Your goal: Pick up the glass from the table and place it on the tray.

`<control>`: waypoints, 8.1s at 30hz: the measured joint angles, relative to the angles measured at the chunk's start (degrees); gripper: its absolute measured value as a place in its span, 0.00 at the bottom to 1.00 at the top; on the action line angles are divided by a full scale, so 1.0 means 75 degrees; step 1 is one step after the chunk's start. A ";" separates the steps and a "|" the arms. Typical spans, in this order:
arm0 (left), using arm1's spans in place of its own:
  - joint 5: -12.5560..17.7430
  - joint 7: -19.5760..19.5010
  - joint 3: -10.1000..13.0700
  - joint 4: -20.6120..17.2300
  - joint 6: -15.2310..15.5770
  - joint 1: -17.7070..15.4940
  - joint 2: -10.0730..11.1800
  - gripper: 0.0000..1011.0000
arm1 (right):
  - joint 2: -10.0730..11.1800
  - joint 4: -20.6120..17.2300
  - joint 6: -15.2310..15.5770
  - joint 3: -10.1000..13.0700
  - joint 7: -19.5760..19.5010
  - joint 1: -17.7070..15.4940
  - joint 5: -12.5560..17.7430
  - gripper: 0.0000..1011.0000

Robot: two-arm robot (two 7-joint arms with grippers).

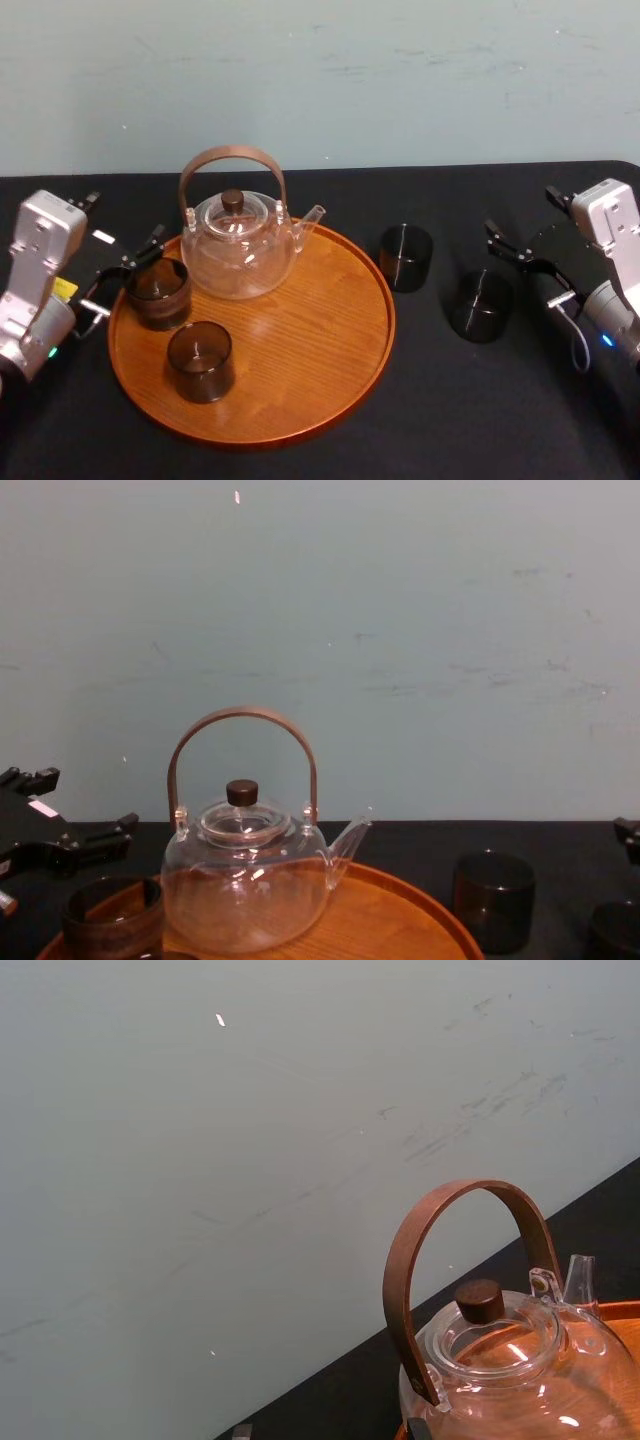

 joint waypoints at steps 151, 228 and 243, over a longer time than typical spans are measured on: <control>0.0000 0.0000 0.0000 0.0000 0.0000 0.0000 0.0000 0.99 | -0.0781 -0.0953 0.1741 0.1773 0.2592 -0.1590 -0.0479 0.99; 0.0000 -0.0001 0.0000 0.0000 0.0000 0.0000 -0.0001 0.99 | -0.0961 -0.1323 0.1028 0.1766 0.3098 -0.1584 -0.0637 0.90; 0.0000 -0.0001 0.0000 0.0000 0.0000 0.0000 0.0000 0.99 | -0.0975 -0.1931 0.0905 0.1112 0.3479 -0.1668 -0.0728 0.90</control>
